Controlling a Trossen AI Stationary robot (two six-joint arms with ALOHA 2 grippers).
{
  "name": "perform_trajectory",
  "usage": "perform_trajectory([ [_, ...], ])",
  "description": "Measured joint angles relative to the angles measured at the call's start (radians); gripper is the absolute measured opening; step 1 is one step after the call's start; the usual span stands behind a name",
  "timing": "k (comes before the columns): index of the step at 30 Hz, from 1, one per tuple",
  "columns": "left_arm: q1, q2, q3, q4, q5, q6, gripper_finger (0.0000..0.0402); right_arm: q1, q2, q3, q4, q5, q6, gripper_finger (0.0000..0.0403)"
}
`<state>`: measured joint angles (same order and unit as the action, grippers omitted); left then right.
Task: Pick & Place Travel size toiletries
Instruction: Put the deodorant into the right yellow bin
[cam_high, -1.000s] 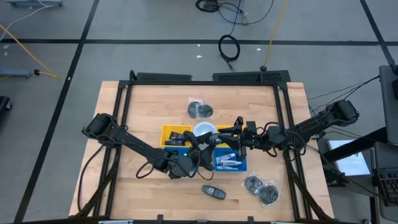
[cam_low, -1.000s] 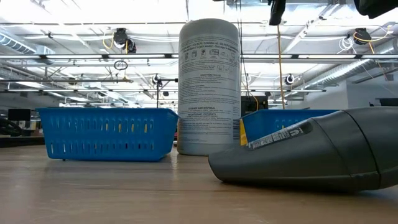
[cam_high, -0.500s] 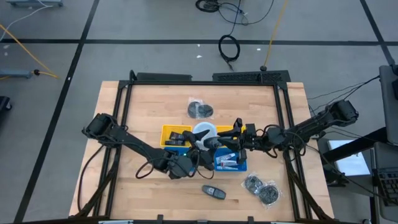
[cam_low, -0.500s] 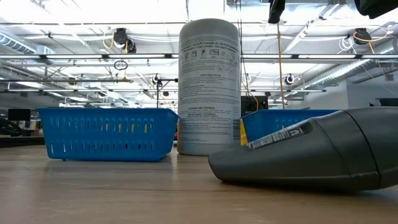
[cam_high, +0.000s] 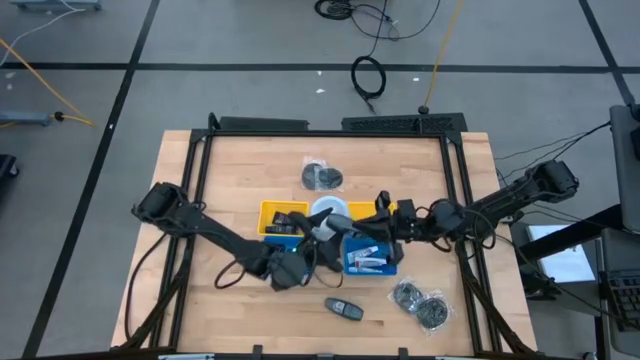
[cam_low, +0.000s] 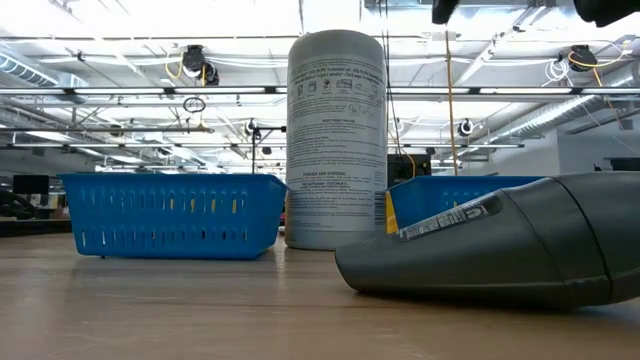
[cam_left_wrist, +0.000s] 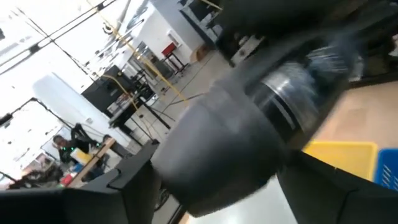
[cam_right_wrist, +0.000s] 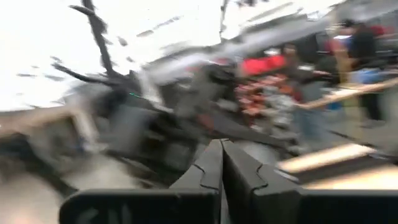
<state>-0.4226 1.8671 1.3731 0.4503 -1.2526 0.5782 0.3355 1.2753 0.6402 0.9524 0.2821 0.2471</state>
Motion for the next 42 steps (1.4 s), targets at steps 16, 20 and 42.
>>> perform_trajectory([
  [16, 0.070, -0.002, 0.002, 0.076, 0.197, -0.088, 0.0059, -0.012, 0.035, -0.003, -0.094, -0.021, 0.003, 0.0039],
  [20, 0.069, -0.002, 0.002, 0.054, 0.243, -0.063, 0.0011, -0.014, 0.032, -0.003, -0.120, 0.033, -0.025, 0.0036],
  [42, 0.062, -0.002, 0.000, 0.017, 0.261, -0.066, 0.0003, -0.030, 0.024, -0.003, -0.182, 0.040, -0.024, 0.0031],
])
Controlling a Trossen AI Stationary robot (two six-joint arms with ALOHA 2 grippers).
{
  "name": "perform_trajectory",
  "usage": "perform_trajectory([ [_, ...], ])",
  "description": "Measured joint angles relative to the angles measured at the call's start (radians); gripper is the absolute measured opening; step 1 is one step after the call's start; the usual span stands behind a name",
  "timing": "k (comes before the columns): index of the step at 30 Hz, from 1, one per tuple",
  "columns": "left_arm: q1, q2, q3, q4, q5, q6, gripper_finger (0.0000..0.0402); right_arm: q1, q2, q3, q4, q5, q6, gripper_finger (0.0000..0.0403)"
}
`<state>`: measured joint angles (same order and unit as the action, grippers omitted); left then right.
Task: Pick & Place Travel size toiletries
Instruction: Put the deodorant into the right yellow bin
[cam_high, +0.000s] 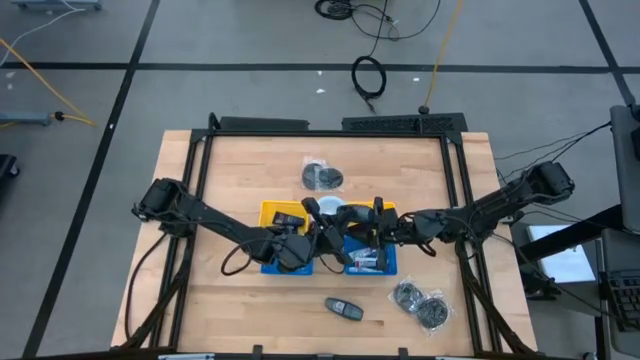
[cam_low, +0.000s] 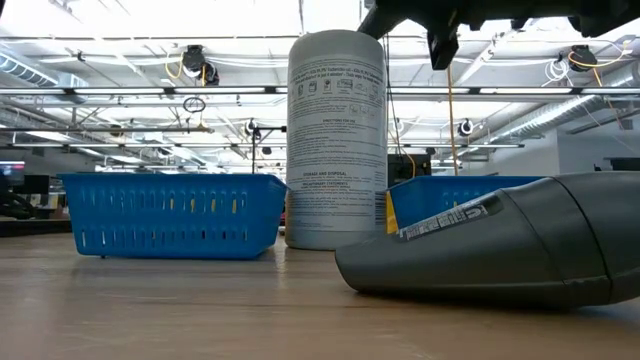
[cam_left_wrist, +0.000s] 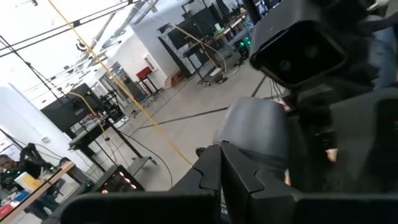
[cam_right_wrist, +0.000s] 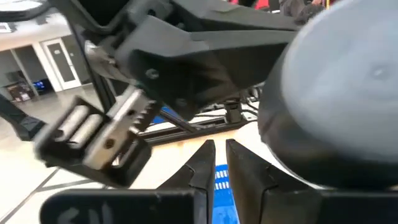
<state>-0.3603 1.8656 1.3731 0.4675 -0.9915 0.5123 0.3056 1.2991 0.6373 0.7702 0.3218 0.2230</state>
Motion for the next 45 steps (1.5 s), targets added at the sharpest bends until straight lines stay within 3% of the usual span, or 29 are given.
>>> perform_trajectory([
  [6, 0.000, 0.006, -0.003, -0.034, 0.045, -0.031, 0.0018, -0.007, -0.031, 0.002, -0.019, -0.003, -0.010, 0.0029],
  [14, 0.003, 0.005, -0.002, -0.066, 0.050, -0.045, 0.0007, 0.003, -0.122, 0.002, -0.179, 0.046, -0.006, 0.0027],
  [28, 0.001, 0.004, -0.002, -0.065, 0.046, -0.034, 0.0009, 0.017, -0.135, 0.003, -0.291, 0.044, 0.001, 0.0029],
  [34, -0.023, 0.003, -0.002, -0.074, -0.034, -0.017, 0.0003, 0.017, -0.138, 0.003, -0.318, 0.044, 0.011, 0.0024],
  [45, -0.136, 0.003, -0.001, -0.084, -0.165, -0.018, 0.0021, 0.017, -0.207, 0.002, -0.550, 0.123, 0.088, 0.0022],
])
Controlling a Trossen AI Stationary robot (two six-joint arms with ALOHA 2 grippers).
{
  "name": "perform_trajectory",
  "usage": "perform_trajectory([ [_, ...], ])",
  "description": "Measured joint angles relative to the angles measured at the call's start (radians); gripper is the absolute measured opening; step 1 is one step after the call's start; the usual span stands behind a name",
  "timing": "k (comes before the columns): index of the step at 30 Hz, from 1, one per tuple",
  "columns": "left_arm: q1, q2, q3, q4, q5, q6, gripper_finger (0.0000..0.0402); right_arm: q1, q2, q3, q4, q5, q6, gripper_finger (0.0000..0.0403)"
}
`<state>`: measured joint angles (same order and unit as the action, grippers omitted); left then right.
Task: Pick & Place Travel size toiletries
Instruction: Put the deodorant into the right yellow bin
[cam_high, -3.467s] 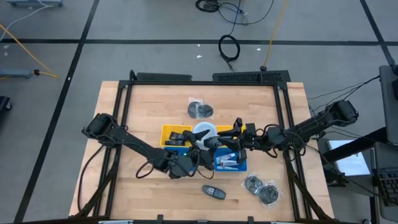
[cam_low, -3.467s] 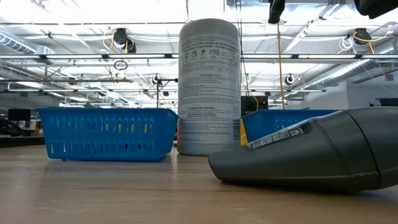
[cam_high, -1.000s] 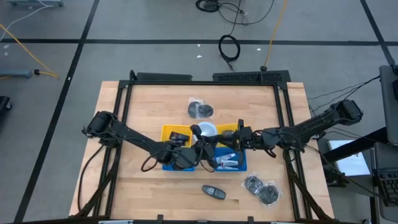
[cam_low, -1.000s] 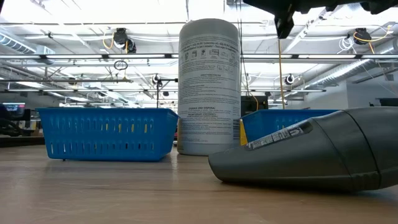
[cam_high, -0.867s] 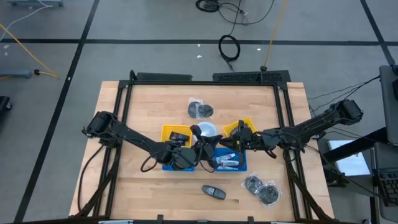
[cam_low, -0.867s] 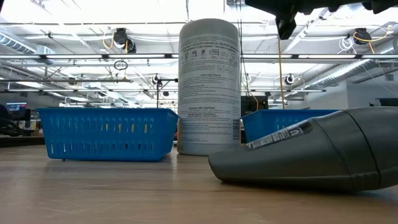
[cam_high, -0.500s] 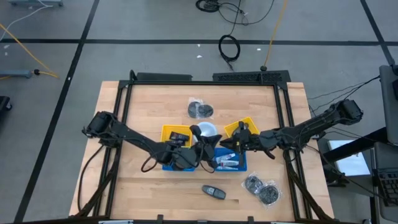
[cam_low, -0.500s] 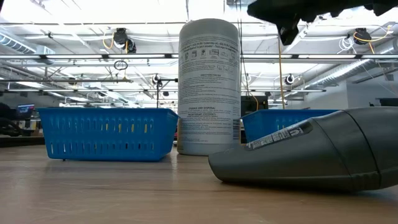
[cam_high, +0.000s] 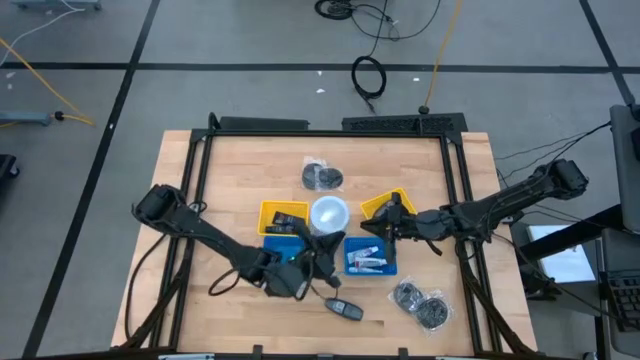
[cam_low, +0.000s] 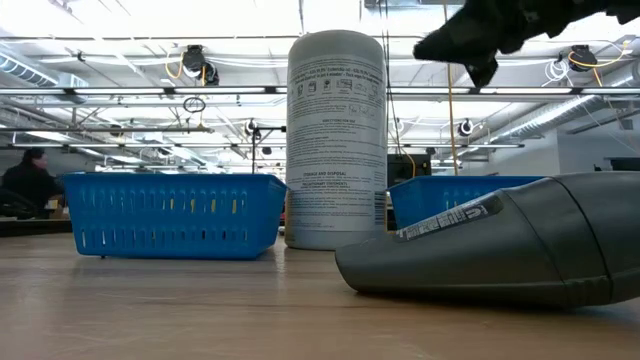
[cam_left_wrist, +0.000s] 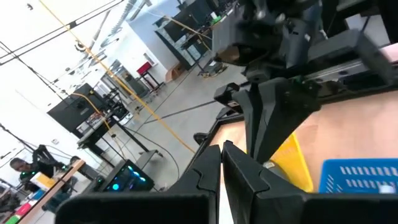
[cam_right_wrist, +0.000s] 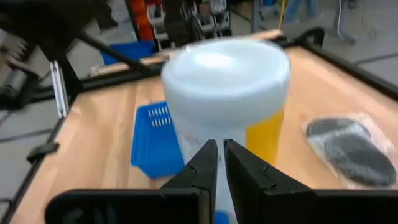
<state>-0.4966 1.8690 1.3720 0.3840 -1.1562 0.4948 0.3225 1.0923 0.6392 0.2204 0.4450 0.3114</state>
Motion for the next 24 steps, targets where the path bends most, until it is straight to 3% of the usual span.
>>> perform_trajectory([
  [5, -0.054, -0.001, 0.000, -0.075, -0.020, -0.065, 0.0021, 0.013, -0.001, 0.000, -0.067, -0.006, 0.018, 0.0022],
  [8, -0.083, -0.001, 0.000, -0.166, 0.035, -0.159, 0.0021, 0.040, -0.001, 0.000, -0.076, -0.031, 0.019, 0.0023],
  [12, -0.105, -0.001, 0.000, -0.287, 0.221, -0.297, 0.0021, 0.089, -0.001, 0.000, -0.067, -0.053, 0.012, 0.0023],
  [17, -0.087, -0.001, 0.000, -0.362, 0.553, -0.408, 0.0021, 0.148, 0.000, 0.000, -0.064, -0.054, 0.010, 0.0023],
  [24, -0.057, -0.001, 0.000, -0.414, 0.799, -0.477, 0.0024, 0.223, 0.000, 0.000, -0.029, -0.054, 0.003, 0.0024],
])
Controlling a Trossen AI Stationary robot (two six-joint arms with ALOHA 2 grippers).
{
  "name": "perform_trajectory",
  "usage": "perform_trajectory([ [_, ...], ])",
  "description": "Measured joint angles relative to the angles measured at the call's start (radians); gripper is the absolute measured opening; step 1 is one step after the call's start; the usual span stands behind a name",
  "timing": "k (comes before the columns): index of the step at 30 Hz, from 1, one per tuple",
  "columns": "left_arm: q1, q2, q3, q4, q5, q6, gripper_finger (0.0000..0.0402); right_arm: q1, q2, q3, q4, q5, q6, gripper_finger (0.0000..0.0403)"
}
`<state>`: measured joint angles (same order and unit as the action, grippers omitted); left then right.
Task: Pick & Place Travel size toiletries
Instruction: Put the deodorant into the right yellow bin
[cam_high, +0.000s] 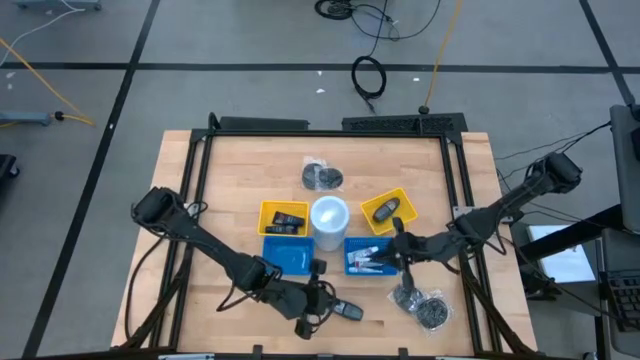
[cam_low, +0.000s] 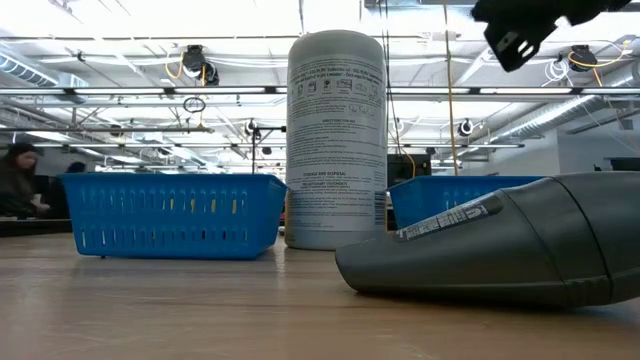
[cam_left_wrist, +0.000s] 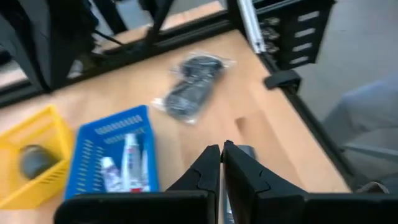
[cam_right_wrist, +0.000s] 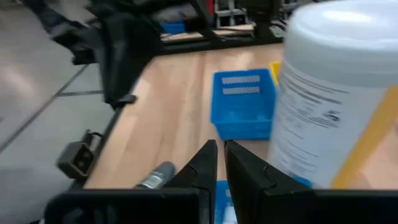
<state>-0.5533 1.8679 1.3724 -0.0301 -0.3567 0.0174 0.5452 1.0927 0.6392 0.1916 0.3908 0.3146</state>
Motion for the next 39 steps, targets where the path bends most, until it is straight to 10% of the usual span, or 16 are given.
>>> perform_trajectory([
  [18, 0.019, 0.172, -0.001, 0.052, 0.128, -0.085, 0.0235, 0.059, 0.097, -0.001, 0.096, -0.001, -0.039, 0.0035],
  [39, 0.064, 0.324, -0.001, 0.134, 0.174, -0.125, 0.0251, 0.059, 0.120, -0.001, 0.133, -0.001, -0.047, 0.0037],
])
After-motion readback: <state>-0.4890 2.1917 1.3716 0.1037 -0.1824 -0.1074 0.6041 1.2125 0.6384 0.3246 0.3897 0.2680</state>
